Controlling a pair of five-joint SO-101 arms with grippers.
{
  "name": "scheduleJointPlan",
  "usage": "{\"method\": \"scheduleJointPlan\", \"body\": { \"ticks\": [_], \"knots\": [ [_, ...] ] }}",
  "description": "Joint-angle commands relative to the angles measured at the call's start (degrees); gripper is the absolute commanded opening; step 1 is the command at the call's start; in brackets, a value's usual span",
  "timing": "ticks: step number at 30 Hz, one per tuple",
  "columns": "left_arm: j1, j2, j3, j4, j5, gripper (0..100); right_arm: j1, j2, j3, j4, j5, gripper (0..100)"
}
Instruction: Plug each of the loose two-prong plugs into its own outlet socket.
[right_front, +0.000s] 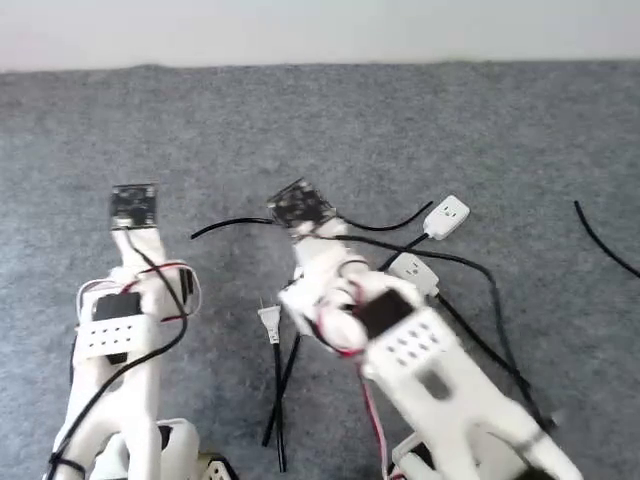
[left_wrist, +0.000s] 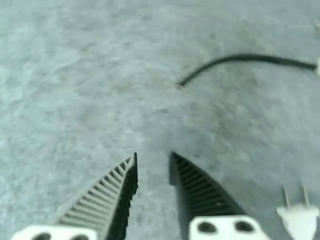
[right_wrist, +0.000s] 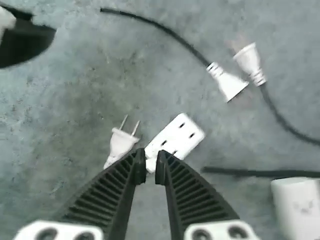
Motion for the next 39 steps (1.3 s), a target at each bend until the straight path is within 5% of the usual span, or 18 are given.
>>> {"method": "scheduleJointPlan", "body": {
  "ticks": [1, 10, 31, 39],
  "knots": [
    [-3.08, -1.49, -2.59, -3.52, 4.84, 15, -4.44, 8.84, -5.63, 0.31, -6.51, 5.1],
    [-3.78, -1.49, -2.59, -4.31, 6.24, 17, -9.36, 19.12, -6.86, -1.54, -13.98, 5.2],
    [-3.69, -1.14, -2.51, -4.31, 6.15, 17, -12.62, 35.91, -17.14, -0.75, -13.71, 11.6],
    [-3.60, -1.05, -2.42, -4.31, 6.07, 17, -10.86, 43.47, -25.67, 7.16, -13.71, 9.1]
  ]
}}
